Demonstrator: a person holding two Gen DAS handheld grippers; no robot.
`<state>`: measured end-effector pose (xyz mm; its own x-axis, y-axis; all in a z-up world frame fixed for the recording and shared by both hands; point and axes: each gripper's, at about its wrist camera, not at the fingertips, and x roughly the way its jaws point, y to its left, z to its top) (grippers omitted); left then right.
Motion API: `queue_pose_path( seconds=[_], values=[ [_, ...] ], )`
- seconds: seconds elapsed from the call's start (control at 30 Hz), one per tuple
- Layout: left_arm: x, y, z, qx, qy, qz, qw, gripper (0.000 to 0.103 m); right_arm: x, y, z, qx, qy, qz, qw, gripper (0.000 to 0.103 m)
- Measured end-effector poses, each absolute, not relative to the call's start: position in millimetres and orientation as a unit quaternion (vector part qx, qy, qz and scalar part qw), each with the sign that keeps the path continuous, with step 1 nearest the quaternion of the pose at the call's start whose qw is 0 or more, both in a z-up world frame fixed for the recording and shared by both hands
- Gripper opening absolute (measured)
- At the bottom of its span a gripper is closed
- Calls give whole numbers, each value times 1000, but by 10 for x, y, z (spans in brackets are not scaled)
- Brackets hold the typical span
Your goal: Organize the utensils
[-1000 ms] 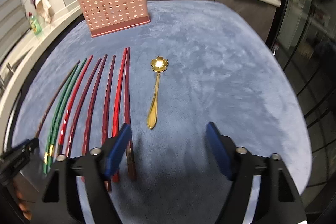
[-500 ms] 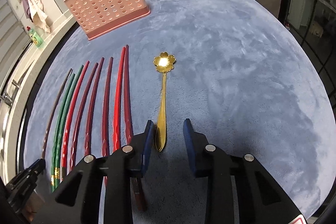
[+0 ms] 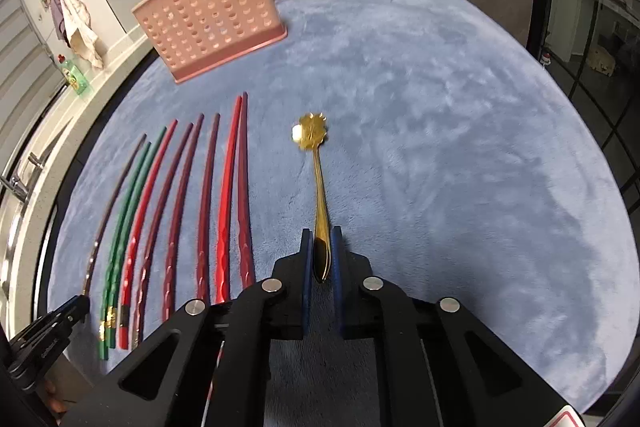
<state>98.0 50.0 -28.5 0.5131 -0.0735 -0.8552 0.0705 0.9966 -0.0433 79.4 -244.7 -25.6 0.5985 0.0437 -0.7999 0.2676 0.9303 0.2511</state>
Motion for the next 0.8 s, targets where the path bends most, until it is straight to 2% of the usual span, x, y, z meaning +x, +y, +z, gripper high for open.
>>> queue_pose_path(
  seconds=[0.07, 0.2, 0.3, 0.43, 0.47, 0.57, 0.8],
  values=[
    [959, 501, -218, -2, 484, -43, 874, 14, 744, -2467, -162, 177, 435, -62, 881, 2],
    [952, 484, -89, 3, 471, -48, 881, 13, 669, -2477, 66, 168, 411, -63, 894, 2],
    [968, 492, 8, 0, 463, -50, 885, 9, 661, -2484, 218, 162, 395, -63, 902, 2],
    [964, 509, 73, -12, 464, -61, 884, 10, 643, -2513, 390, 162, 377, -60, 910, 2],
    [955, 511, 58, -14, 467, -67, 882, 12, 636, -2523, 430, 164, 372, -59, 912, 2],
    [920, 525, -41, -12, 476, -62, 877, 29, 597, -2543, 516, 165, 362, -60, 915, 2],
    [945, 576, -294, -17, 493, -61, 867, 29, 553, -2521, 634, 169, 351, -52, 920, 2]
  ],
)
